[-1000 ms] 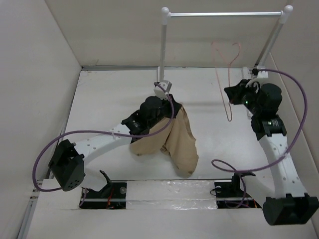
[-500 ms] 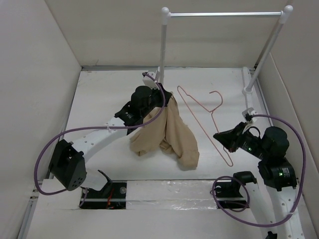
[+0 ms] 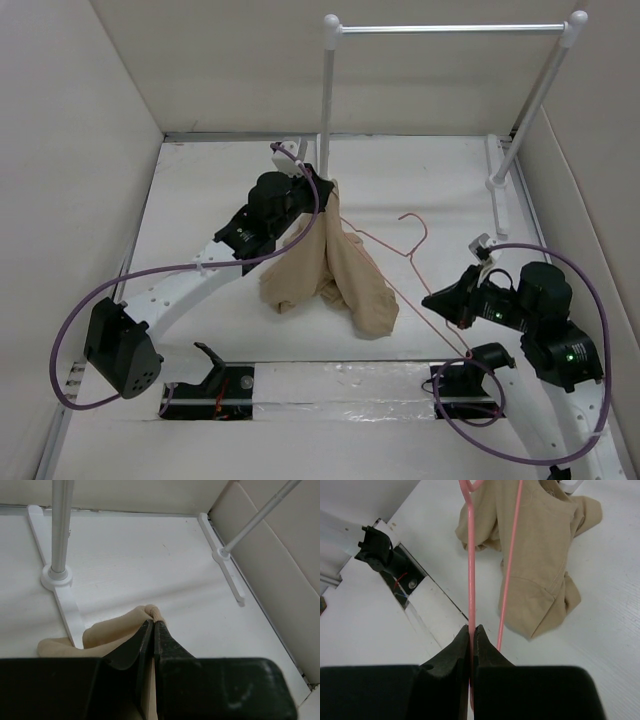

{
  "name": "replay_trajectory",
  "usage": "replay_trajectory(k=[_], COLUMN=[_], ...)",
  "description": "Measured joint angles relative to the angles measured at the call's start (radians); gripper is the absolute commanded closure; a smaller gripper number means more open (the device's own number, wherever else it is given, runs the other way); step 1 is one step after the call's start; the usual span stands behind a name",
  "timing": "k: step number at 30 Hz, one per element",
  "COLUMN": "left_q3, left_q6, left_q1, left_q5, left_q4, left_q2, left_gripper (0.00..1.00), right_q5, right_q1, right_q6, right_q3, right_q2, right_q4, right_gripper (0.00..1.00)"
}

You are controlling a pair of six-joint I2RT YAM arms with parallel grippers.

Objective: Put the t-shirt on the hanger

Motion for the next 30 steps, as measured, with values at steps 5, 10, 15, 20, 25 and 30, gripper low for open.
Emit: replay_trajectory(k=[5,10,15,20,25,30], left_q3=[0.000,0.000,-0.003,-0.017,-0.021,-0.021], left_q6=[0.006,0.011,0.013,0.015,0.026,0.035], left_q1=[0.000,0.000,0.000,0.000,0.000,0.000], left_q5=[-0.010,-0.008,0.008,0.015,-0.016,-0.040], left_q4=[-0.016,-0.015,-0.013,-0.016,-0.021,-0.037], left_q2=[0.000,0.000,-0.004,-0.044,-0.089,-0.090], left_gripper=[1.00,1.00,1.00,1.00,1.00,1.00], right_q5=[0.002,-0.029,-0.039,0.002,0.030,0.035], right_q1=[0.019,0.022,0.022,0.022,0.022,0.022], right_q6=[-0.007,0.006,0.031,0.036,0.019,0.008], right_q3=[0.069,0.087,0.055,0.053,0.134,0.154], right_q2=[0.014,0.011,0.013,0.033,0.048,0.031], right_q4=[-0.047,-0.035,-0.003,0.021,0.013,0.005], right_gripper=[1.00,1.00,1.00,1.00,1.00,1.00])
